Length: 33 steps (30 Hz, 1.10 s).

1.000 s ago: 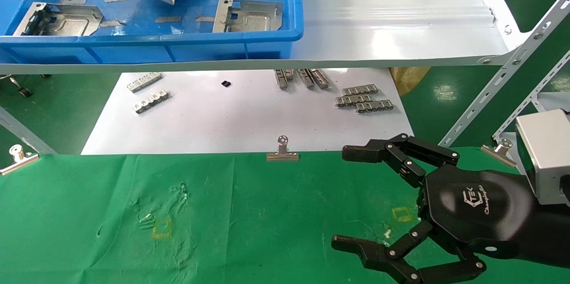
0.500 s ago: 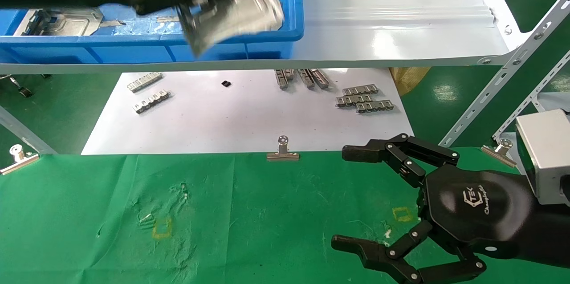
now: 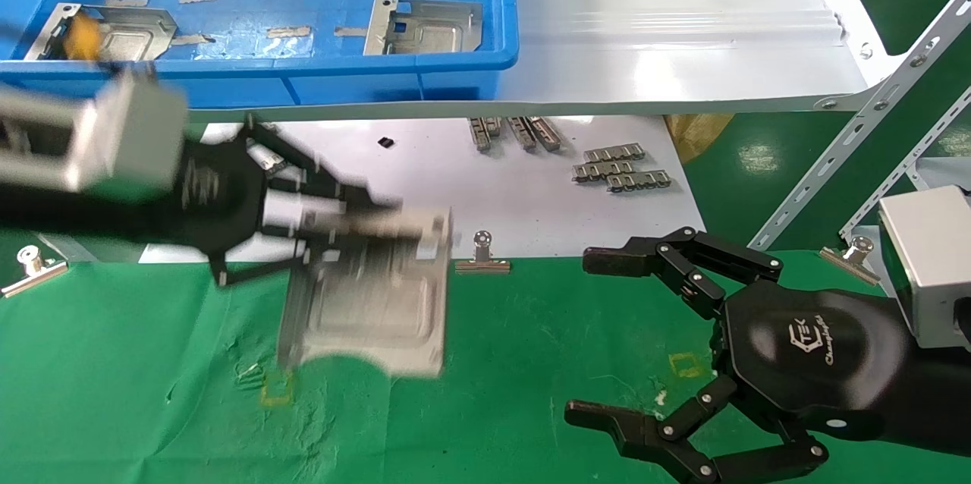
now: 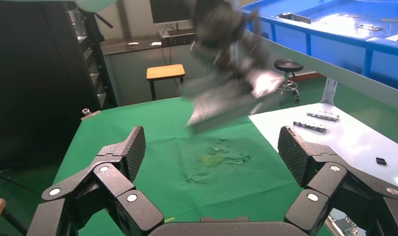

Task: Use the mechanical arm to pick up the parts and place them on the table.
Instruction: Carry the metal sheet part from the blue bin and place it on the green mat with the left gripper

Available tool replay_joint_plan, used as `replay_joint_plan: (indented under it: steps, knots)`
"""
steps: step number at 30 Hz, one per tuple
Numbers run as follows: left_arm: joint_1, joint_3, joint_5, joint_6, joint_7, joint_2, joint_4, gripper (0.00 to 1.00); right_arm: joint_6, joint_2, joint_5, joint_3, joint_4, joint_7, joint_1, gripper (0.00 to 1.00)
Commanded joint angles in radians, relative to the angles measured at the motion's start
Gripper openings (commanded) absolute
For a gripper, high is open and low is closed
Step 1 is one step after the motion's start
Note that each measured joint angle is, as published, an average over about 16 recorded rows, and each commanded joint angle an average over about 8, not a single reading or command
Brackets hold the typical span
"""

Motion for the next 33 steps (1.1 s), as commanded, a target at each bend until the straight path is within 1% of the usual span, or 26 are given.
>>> replay_joint_plan:
  steps: [1,4,7,12,16,17,18,19,24,25,26,27,33]
  knots:
    - [0.026,0.059,-0.008,-0.008,0.033,-0.038,-0.071,0.0,0.0,0.0,0.0,0.0,0.0,0.0,0.0,1.0]
    - [0.042,0.119,0.06,-0.019,0.116,-0.022,-0.02,0.0,0.0,0.0,0.0,0.0,0.0,0.0,0.0,1.0]
    - [0.069,0.16,0.106,-0.022,0.201,0.004,0.062,0.0,0.0,0.0,0.0,0.0,0.0,0.0,0.0,1.0]
    - [0.116,0.191,0.11,-0.015,0.335,0.025,0.196,0.0,0.0,0.0,0.0,0.0,0.0,0.0,0.0,1.0]
    - [0.12,0.203,0.098,-0.014,0.404,0.03,0.277,0.0,0.0,0.0,0.0,0.0,0.0,0.0,0.0,1.0]
    - [0.117,0.207,0.098,-0.016,0.418,0.031,0.294,0.01,0.0,0.0,0.0,0.0,0.0,0.0,0.0,1.0]
    - [0.113,0.21,0.1,-0.018,0.43,0.033,0.309,0.05,0.0,0.0,0.0,0.0,0.0,0.0,0.0,1.0]
    - [0.109,0.215,0.103,-0.02,0.442,0.035,0.325,0.14,0.0,0.0,0.0,0.0,0.0,0.0,0.0,1.0]
    - [0.088,0.23,0.119,-0.034,0.491,0.053,0.403,0.76,0.0,0.0,0.0,0.0,0.0,0.0,0.0,1.0]
    - [0.084,0.231,0.121,-0.037,0.499,0.057,0.418,0.87,0.0,0.0,0.0,0.0,0.0,0.0,0.0,1.0]
    - [0.082,0.233,0.123,-0.039,0.507,0.062,0.432,0.96,0.0,0.0,0.0,0.0,0.0,0.0,0.0,1.0]
    - [0.079,0.235,0.126,-0.04,0.515,0.067,0.445,1.0,0.0,0.0,0.0,0.0,0.0,0.0,0.0,1.0]
    - [0.064,0.243,0.136,-0.039,0.552,0.089,0.51,1.0,0.0,0.0,0.0,0.0,0.0,0.0,0.0,1.0]
